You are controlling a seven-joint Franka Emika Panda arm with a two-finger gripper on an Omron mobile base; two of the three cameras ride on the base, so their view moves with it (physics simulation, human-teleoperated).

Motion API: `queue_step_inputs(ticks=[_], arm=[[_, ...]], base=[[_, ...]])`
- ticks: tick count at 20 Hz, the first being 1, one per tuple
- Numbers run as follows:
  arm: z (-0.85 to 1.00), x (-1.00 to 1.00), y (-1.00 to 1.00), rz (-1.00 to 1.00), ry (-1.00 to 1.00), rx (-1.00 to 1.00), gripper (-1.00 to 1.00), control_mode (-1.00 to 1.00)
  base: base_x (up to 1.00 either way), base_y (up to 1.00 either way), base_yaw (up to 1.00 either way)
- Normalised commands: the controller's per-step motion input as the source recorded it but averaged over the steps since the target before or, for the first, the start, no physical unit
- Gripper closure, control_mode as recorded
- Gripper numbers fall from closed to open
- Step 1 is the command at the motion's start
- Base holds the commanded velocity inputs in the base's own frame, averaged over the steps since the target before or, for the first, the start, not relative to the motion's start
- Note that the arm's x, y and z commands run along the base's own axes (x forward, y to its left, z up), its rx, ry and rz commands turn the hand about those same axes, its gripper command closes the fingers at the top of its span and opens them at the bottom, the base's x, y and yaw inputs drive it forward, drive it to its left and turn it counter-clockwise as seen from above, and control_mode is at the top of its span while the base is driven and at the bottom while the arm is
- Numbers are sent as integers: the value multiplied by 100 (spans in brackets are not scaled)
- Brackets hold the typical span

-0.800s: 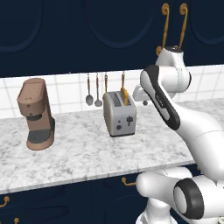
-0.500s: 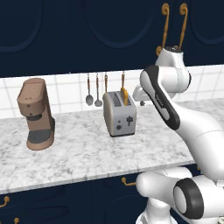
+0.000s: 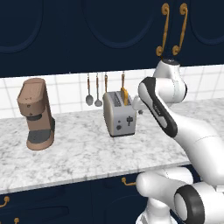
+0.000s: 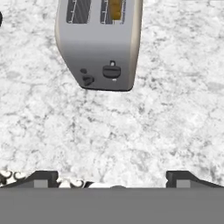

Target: Start the toaster. Once the lever pops up, take the bread to the plate on the dining counter.

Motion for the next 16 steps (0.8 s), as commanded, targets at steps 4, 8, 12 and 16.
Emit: queue_step_inputs(ticks=[4,8,12,16], arm=[[-37,-38,-27,0,-14,0,-100,-100],[-48,-2,-47,-5,-9,0,-100,-100],[-32,29,-16,-3,-2,0,-100,-100],[-11,64,0,0,0,0,-100,-100]], base=[[0,0,0],[0,0,0],[0,0,0],[0,0,0]])
